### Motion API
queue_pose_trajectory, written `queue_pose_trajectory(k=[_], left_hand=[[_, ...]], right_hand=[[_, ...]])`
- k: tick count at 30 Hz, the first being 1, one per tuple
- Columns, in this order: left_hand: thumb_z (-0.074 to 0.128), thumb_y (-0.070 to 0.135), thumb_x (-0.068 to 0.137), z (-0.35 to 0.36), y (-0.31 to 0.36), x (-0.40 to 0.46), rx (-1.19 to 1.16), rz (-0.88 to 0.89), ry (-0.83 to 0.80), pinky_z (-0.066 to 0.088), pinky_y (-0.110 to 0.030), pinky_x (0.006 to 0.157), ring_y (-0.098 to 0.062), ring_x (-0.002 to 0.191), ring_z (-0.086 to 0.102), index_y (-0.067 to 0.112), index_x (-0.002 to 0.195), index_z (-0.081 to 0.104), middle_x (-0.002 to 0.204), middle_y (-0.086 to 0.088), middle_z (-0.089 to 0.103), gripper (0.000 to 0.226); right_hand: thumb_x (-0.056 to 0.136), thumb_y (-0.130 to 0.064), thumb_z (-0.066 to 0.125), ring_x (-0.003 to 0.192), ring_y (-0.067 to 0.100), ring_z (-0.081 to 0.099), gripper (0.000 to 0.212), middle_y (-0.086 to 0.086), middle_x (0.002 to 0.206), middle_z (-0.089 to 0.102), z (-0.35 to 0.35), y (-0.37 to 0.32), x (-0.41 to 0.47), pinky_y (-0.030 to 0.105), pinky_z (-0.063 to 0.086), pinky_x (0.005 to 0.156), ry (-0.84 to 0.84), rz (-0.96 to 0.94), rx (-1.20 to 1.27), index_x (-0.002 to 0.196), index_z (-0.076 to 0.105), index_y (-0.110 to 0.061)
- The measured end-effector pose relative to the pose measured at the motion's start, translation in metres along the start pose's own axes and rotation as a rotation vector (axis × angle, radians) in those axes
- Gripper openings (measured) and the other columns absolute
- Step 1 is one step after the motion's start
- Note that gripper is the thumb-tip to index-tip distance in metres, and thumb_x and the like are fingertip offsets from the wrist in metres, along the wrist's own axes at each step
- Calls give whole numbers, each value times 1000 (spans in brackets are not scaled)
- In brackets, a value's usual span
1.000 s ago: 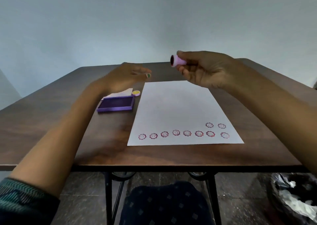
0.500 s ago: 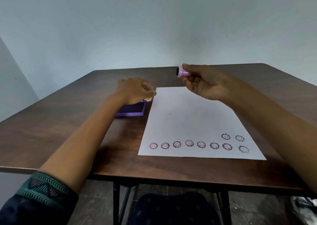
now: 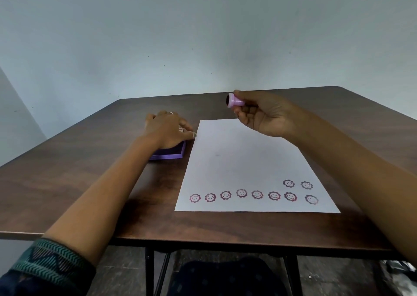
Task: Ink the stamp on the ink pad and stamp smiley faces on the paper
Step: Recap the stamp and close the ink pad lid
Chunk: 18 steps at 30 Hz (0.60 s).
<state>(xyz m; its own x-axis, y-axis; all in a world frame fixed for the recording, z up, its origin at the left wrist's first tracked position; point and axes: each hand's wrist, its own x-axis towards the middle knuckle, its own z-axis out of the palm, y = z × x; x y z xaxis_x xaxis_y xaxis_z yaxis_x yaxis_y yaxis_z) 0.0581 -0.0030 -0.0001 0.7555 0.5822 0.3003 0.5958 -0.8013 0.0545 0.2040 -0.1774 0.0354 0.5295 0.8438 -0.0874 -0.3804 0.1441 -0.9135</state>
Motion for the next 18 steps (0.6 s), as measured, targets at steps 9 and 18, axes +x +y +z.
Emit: queue_pose_trajectory(k=[9,18], left_hand=[[54,51,84,-2,3,-2,-31,3,47,21,-38,92,-18,114,45,34,92,65,104,13,65,22],[62,26,87,-22,39,-13,-1197,46,44,42,-3,59,10,70,61,19,107,68,78,14,70,22]], right_hand=[[86,-14,65,39,8,61,6,6,74,60,2,2,-1,14,50,42,2,0,-8,84,61,-9],[86,-14,64,40,8,60,7,7,73,61,4,4,-1,14,51,43,1,-33,6,81,63,-9]])
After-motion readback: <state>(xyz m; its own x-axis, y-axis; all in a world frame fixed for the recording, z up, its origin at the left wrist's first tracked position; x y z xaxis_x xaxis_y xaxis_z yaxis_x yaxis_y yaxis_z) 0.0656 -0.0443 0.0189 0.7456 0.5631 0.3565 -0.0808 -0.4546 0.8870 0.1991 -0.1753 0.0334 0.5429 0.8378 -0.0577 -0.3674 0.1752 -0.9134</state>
